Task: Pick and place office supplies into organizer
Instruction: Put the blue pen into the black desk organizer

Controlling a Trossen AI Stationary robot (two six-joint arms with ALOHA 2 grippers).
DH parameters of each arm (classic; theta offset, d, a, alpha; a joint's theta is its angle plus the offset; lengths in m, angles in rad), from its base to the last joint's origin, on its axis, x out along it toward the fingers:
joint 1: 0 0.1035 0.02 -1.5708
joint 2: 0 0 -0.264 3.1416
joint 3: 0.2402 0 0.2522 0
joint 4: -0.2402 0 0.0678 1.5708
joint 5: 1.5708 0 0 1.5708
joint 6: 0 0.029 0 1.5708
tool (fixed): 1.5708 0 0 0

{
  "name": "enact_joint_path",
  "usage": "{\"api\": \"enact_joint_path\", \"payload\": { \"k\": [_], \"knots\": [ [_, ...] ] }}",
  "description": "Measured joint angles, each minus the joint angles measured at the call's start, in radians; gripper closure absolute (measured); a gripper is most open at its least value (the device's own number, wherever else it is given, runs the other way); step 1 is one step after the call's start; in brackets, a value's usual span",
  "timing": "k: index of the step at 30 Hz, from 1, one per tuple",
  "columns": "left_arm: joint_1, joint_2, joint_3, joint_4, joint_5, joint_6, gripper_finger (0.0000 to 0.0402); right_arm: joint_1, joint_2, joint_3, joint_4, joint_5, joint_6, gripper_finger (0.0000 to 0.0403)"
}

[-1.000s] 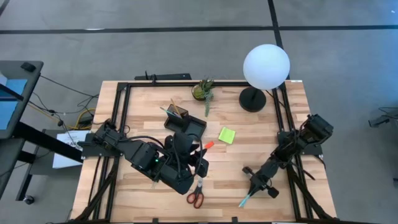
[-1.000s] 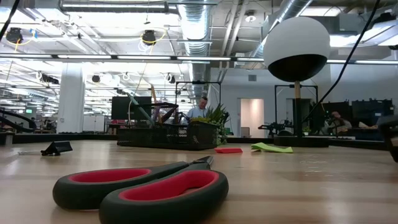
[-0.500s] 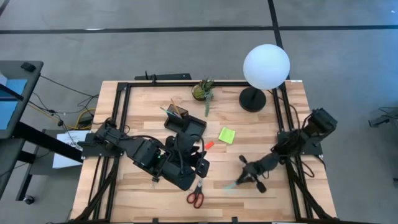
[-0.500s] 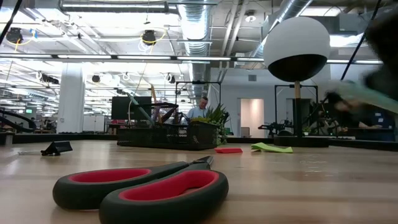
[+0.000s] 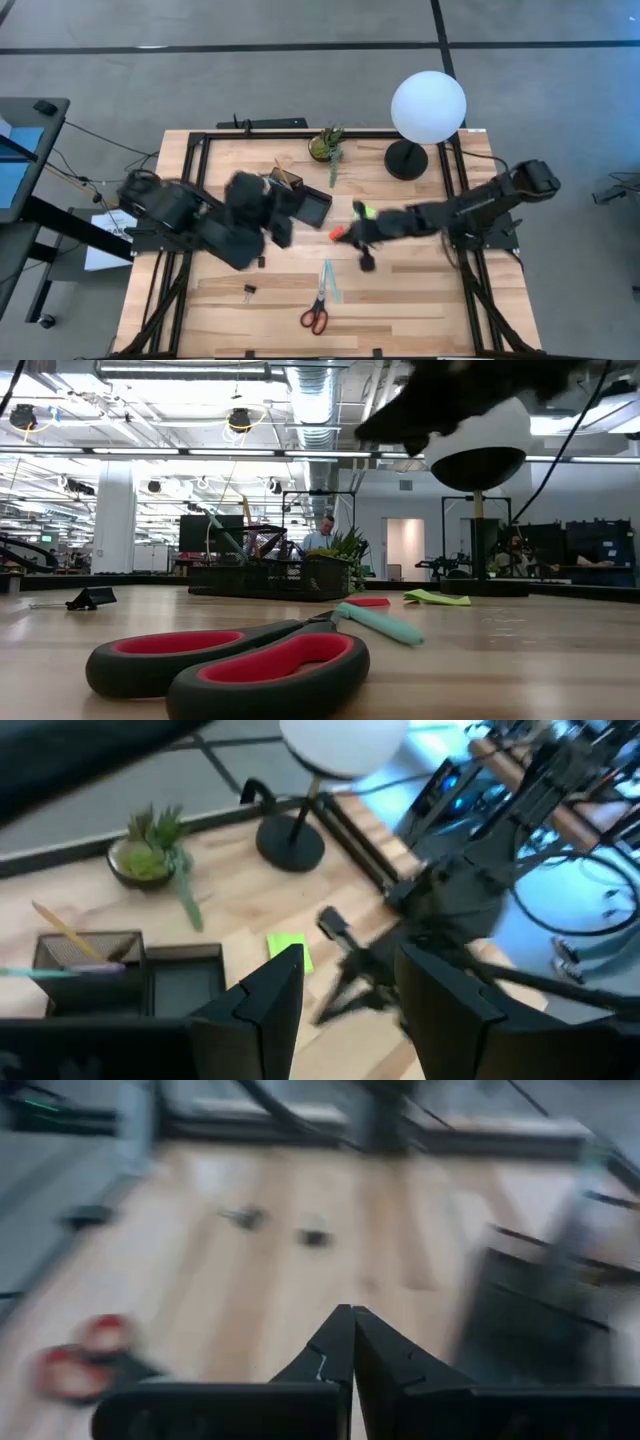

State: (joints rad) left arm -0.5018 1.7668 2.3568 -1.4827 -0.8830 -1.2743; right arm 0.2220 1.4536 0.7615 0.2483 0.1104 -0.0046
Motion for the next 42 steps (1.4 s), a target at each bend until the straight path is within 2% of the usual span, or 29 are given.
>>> {"api": "enact_joint_path", "payload": {
  "k": [3, 5, 8, 11, 15, 18, 23, 27, 32, 36, 42],
  "knots": [
    [-0.013, -0.016, 0.002, -0.018, 0.001, 0.003, 0.0247, -0.062, 0.006, 0.071, -0.121, -0.045, 0.052, 0.0402],
    [-0.031, -0.006, -0.003, -0.062, 0.022, 0.000, 0.0247, -0.071, -0.012, 0.074, -0.082, -0.108, 0.072, 0.0402],
    [-0.051, 0.014, -0.037, -0.089, 0.112, -0.009, 0.0247, -0.061, -0.060, 0.077, -0.062, -0.163, 0.043, 0.0402],
    [-0.076, 0.037, -0.131, -0.047, 0.140, -0.004, 0.0247, -0.048, -0.102, 0.077, -0.105, -0.236, 0.024, 0.0402],
    [-0.073, 0.092, -0.272, 0.018, 0.146, -0.048, 0.0247, -0.022, -0.144, 0.076, -0.144, -0.405, 0.050, 0.0402],
    [-0.033, 0.137, -0.368, 0.080, 0.234, -0.127, 0.0247, 0.003, -0.193, 0.076, -0.134, -0.465, 0.130, 0.0402],
    [0.045, 0.150, -0.482, 0.248, 0.350, -0.105, 0.0262, 0.044, -0.351, 0.076, -0.136, -0.441, 0.234, 0.0402],
    [0.143, 0.148, -0.505, 0.355, 0.536, 0.028, 0.0280, 0.090, -0.510, 0.076, -0.135, -0.374, 0.242, 0.0403],
    [0.273, 0.146, -0.602, 0.603, 0.740, 0.195, 0.0287, 0.157, -0.683, 0.076, -0.143, -0.276, 0.182, 0.0403],
    [0.321, 0.145, -0.739, 0.751, 0.786, 0.198, 0.0287, 0.214, -0.753, 0.076, -0.181, -0.192, 0.112, 0.0403],
    [0.353, 0.148, -0.904, 0.789, 0.852, 0.096, 0.0287, 0.274, -0.795, 0.076, -0.256, -0.125, 0.027, 0.0403]
  ]
}}
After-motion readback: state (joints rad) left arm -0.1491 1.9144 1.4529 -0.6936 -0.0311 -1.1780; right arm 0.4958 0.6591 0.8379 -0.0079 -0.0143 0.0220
